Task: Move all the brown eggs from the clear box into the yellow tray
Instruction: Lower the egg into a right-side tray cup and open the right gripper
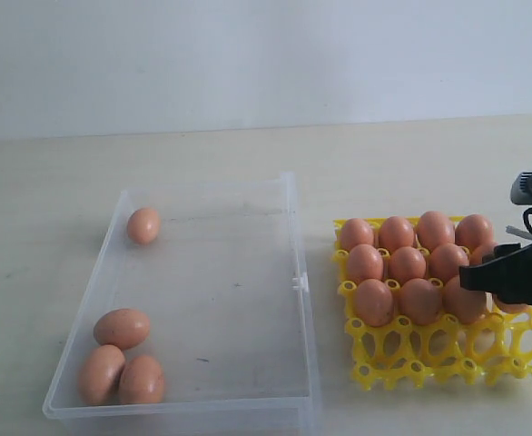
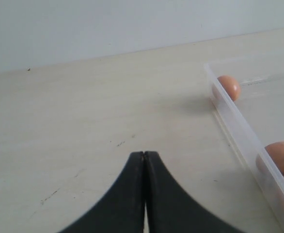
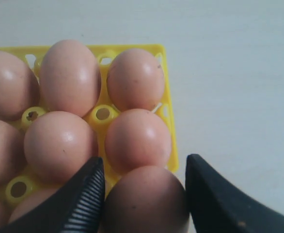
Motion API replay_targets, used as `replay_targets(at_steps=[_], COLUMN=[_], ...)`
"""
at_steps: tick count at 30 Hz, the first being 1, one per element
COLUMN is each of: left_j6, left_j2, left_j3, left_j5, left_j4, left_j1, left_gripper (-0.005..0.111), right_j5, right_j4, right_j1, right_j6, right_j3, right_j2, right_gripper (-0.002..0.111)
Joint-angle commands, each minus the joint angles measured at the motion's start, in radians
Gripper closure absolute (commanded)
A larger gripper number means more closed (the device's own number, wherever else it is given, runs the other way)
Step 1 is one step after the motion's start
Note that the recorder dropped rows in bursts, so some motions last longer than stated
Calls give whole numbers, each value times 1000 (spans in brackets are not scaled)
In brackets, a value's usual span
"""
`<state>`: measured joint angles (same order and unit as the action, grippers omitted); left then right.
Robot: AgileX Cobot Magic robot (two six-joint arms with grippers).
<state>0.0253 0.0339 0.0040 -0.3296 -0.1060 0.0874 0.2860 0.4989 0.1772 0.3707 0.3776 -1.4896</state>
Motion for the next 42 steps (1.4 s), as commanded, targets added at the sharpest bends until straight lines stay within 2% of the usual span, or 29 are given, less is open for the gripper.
replay_targets(at_steps=[1, 4, 11, 14, 31, 36, 37, 39, 42], left_j6=[4, 4, 4, 4, 4, 4, 4, 4, 4], left_j2=[1, 1, 1, 1, 1, 1, 1, 1, 1], left_j3=[-4, -4, -4, -4, -4, -4, -4, -4, -4], left_j5=[14, 14, 14, 14, 14, 14, 14, 14, 14], left_j4=[1, 1, 1, 1, 1, 1, 1, 1, 1], left_j1=[3, 3, 3, 3, 3, 3, 3, 3, 3], left_gripper=[107, 107, 107, 107, 107, 107, 107, 107, 107], right_j5=[5, 5, 4, 4, -2, -238, -286, -428, -608], right_j4=[-2, -2, -2, -2, 21, 43, 43, 33, 31], right_j1=[-5, -5, -5, -5, -5, -2, -2, 19, 100], right_j6=[22, 29, 26, 26, 26, 28, 29, 57, 141], right_j3=[-3, -3, -3, -3, 9, 129, 169, 257, 387], right_j2=[-3, -3, -3, -3, 14, 103, 123, 152, 160], right_gripper=[108, 100, 63, 58, 58, 59, 60, 74, 107])
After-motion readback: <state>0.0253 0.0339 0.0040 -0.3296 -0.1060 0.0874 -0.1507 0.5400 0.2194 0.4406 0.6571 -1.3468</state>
